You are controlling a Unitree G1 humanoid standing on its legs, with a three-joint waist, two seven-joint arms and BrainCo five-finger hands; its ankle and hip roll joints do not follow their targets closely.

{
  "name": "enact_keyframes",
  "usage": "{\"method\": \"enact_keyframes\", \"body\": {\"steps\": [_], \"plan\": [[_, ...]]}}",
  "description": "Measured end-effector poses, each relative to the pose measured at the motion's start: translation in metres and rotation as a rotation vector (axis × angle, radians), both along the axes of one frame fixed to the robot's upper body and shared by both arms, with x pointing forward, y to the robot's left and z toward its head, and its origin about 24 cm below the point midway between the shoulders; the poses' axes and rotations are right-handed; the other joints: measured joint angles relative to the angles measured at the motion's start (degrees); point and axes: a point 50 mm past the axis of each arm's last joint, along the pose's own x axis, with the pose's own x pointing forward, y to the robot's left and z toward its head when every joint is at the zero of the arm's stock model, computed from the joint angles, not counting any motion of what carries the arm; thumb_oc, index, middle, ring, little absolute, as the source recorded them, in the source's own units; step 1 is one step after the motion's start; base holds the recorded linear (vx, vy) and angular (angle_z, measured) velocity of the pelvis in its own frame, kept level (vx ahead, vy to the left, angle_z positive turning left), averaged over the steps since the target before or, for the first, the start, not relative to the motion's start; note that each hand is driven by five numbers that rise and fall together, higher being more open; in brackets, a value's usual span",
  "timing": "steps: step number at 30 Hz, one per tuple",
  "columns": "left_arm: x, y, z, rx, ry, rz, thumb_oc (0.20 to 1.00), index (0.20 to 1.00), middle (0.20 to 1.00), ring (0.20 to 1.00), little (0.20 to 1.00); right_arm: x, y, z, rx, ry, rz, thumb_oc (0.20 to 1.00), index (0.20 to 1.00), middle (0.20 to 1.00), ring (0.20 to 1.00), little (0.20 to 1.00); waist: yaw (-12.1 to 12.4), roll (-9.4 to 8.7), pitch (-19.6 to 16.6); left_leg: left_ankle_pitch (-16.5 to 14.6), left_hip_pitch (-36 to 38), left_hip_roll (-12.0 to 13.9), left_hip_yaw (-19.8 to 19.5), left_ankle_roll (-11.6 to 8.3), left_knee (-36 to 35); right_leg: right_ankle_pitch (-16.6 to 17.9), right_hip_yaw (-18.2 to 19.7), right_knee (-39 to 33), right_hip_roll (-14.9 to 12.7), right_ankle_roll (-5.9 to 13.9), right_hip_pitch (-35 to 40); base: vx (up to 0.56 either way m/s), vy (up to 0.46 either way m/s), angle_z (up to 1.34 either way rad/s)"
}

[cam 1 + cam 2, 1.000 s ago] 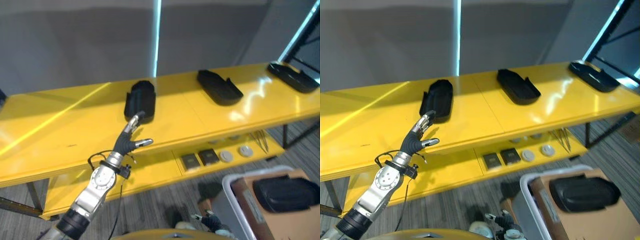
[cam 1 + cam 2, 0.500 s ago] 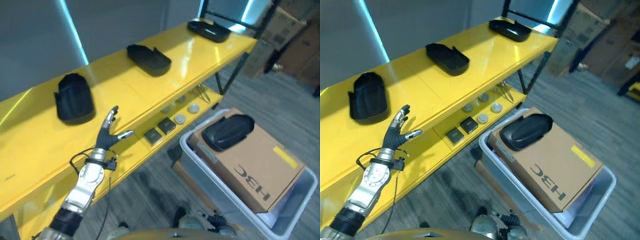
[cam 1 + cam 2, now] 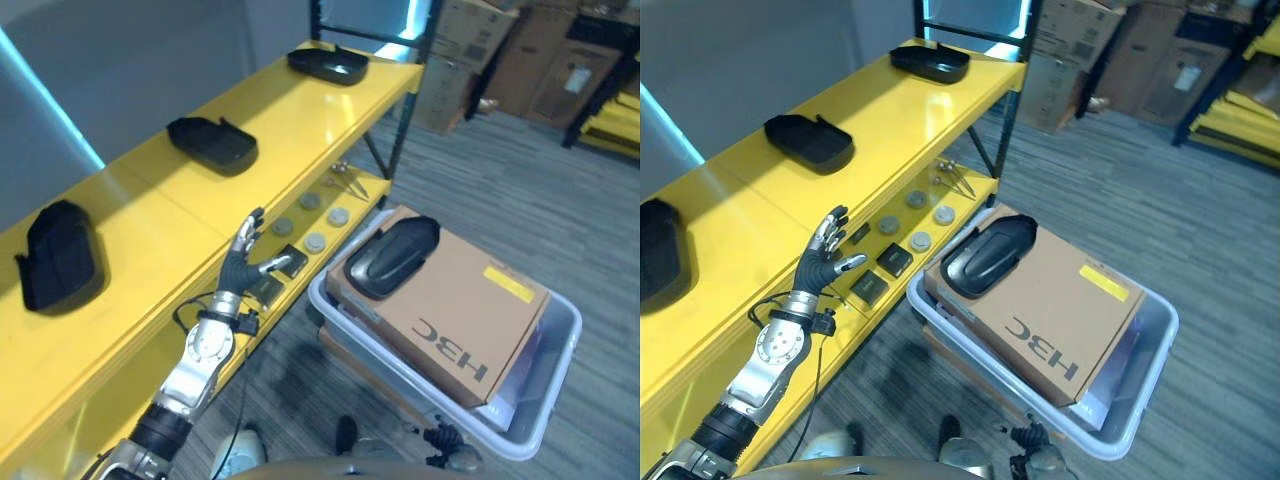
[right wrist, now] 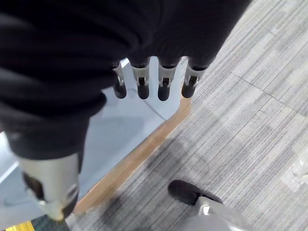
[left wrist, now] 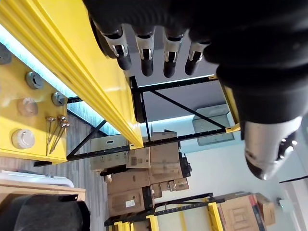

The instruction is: Move parts from the plastic box to the shelf.

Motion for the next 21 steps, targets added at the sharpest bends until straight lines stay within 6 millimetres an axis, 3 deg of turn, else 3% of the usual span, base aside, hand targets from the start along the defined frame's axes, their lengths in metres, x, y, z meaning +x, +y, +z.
{"method": "enact_keyframes", "body": {"steps": [1,4,5,8,10,12,15,16,17,19,21], "plan": [[0.0,0.001,-0.001,0.004,0.005,0.001,1.0,1.0,1.0,1.0,1.0,-0.001,-0.002,0.0,-0.006,0.005,-0.004,1.0,1.0,1.0,1.0,1.0,0.4,0.66,-0.2,0.5,1.2,-1.5,-4.7,0.8,-2.9,0.2,1.2,0.1,0.4,-0.43,0.1,0.08,0.066,-0.88],[-0.001,-0.002,-0.002,-0.002,0.007,-0.003,1.0,1.0,1.0,1.0,1.0,-0.011,-0.003,-0.002,-0.002,0.028,-0.025,1.0,1.0,1.0,1.0,1.0,0.1,1.17,-0.5,1.8,1.0,-2.9,-8.0,2.72,-0.8,-0.1,3.8,0.0,0.7,-0.39,0.5,0.07,0.176,-0.57],[-0.001,-0.003,-0.002,-0.004,0.008,-0.01,1.0,1.0,1.0,1.0,1.0,-0.019,-0.006,-0.004,-0.002,0.045,-0.063,1.0,1.0,1.0,1.0,1.0,-1.1,2.16,-0.9,1.6,1.2,-1.8,-4.4,4.23,-0.3,0.3,3.5,0.0,0.7,0.44,0.9,0.01,0.25,-0.27],[-0.001,-0.006,-0.001,0.001,0.005,-0.028,1.0,1.0,1.0,1.0,1.0,-0.027,-0.009,-0.005,0.001,0.055,-0.112,1.0,1.0,1.0,1.0,1.0,-2.0,1.83,-1.1,1.8,2.5,-4.3,-1.3,7.43,-2.8,-0.2,6.3,0.5,-1.9,2.2,-0.5,0.0,0.249,-0.38],[-0.002,-0.005,-0.002,0.072,0.005,-0.062,1.0,1.0,1.0,1.0,1.0,-0.019,0.003,-0.006,0.037,0.032,-0.108,1.0,1.0,1.0,1.0,1.0,-2.0,0.09,-0.1,2.5,2.6,-6.1,3.7,9.82,-3.9,1.5,10.8,2.3,-4.0,5.26,-3.7,-0.13,0.273,-1.02],[-0.003,0.001,-0.002,0.176,-0.009,-0.088,1.0,1.0,1.0,1.0,1.0,-0.001,0.017,-0.004,0.074,-0.026,-0.085,1.0,1.0,1.0,1.0,1.0,-1.1,-1.65,0.9,2.0,2.2,-6.6,9.3,10.82,-3.9,3.6,13.3,2.4,-4.8,6.64,-6.8,-0.14,0.206,-1.41],[-0.003,0.006,-0.002,0.256,-0.019,-0.103,1.0,1.0,1.0,1.0,1.0,0.032,0.031,0.007,0.11,-0.142,-0.041,1.0,1.0,1.0,1.0,1.0,-0.7,-3.2,1.9,0.9,1.6,-7.0,15.2,12.05,-3.9,6.7,10.5,0.4,-6.3,8.83,-8.9,-0.08,0.052,-1.13],[-0.003,0.005,-0.003,0.268,-0.021,-0.113,1.0,1.0,1.0,1.0,1.0,0.041,0.034,0.012,0.12,-0.184,-0.02,1.0,1.0,1.0,1.0,1.0,-0.6,-2.95,2.1,1.3,1.4,-6.1,18.1,12.69,-3.9,6.3,5.4,0.8,-7.1,8.66,-9.3,-0.09,0.029,-1.47],[-0.006,0.006,-0.006,0.286,-0.011,-0.121,1.0,1.0,1.0,1.0,1.0,0.049,0.039,0.017,0.134,-0.231,0.004,1.0,1.0,1.0,1.0,1.0,1.1,-1.93,2.5,0.1,1.8,-3.9,20.2,11.98,-3.8,5.5,-3.3,2.5,-8.4,8.45,-9.3,-0.08,0.028,-1.14],[-0.006,0.004,-0.004,0.297,-0.022,-0.126,1.0,1.0,1.0,1.0,1.0,0.048,0.042,0.019,0.148,-0.252,0.018,1.0,1.0,1.0,1.0,1.0,0.6,-1.98,2.6,-0.1,2.2,-3.0,19.9,11.92,-3.6,5.4,-4.4,4.2,-10.6,8.56,-6.4,-0.05,0.027,-0.38],[-0.006,0.005,-0.005,0.299,-0.021,-0.124,1.0,1.0,1.0,1.0,1.0,0.043,0.044,0.021,0.163,-0.277,0.022,1.0,1.0,1.0,1.0,1.0,1.0,-2.48,2.4,0.1,2.5,-2.8,19.3,11.43,-3.6,5.6,-1.4,6.7,-12.0,8.67,-4.0,0.0,-0.003,0.14]]}}
